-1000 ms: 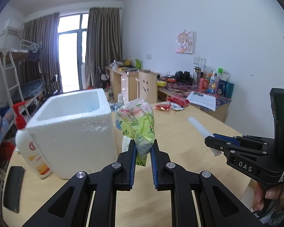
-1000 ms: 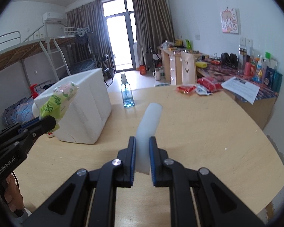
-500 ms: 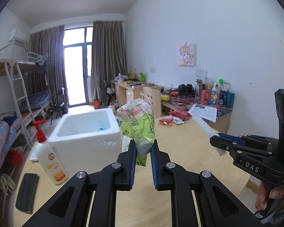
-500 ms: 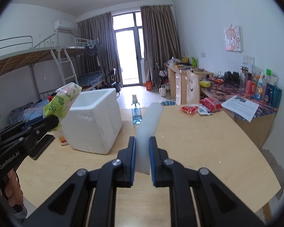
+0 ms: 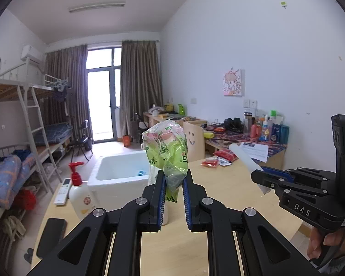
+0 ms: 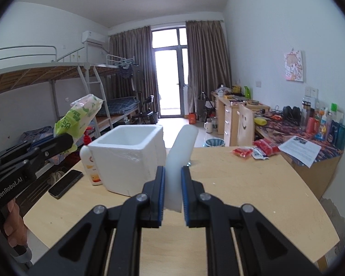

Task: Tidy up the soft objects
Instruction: 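Lift the green bag and foam tube with both tools and carry them to the foam box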

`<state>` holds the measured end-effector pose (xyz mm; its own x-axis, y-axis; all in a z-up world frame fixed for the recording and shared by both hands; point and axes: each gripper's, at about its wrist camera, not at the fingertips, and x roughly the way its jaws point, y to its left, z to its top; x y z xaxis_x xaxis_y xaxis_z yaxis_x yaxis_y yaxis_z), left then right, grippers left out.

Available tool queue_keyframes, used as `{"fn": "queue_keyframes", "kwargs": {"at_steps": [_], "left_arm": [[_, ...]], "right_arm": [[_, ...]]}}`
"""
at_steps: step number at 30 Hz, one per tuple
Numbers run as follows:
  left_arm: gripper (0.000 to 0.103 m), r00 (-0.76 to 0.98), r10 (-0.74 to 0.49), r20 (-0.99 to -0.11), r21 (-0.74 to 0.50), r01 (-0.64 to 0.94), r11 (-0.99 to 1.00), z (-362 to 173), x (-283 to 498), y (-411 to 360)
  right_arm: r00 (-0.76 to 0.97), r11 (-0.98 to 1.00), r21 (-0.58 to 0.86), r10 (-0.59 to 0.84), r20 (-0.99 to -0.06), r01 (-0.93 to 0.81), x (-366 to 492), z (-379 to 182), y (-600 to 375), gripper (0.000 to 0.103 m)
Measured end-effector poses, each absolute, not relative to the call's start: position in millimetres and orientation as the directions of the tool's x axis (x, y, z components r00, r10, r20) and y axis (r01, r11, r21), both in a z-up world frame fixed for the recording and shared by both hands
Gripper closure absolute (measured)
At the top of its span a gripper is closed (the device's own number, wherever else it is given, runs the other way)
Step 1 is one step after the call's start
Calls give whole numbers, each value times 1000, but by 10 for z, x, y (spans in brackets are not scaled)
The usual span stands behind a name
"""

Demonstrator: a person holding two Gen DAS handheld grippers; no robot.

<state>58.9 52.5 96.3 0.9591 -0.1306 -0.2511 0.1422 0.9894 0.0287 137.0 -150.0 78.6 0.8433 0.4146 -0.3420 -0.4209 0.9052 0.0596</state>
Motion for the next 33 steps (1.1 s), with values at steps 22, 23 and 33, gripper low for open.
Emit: {"fn": "queue_keyframes", "kwargs": {"at_steps": [22,23,33], "left_arm": [[87,964,28,-263,18,-24,1000,872,384,1082],[87,964,29,-265,17,-26,1000,873,387,1087],[87,954,32,-298,13,-29,999,785,442,1171]], "right_arm": [[737,788,33,589,-331,-615,1225,837,-828,86],[734,785,33,592,-332,-618,1226,835,-806,86],[705,769,48,608,-365,-638,1312,743,-647,86]]}}
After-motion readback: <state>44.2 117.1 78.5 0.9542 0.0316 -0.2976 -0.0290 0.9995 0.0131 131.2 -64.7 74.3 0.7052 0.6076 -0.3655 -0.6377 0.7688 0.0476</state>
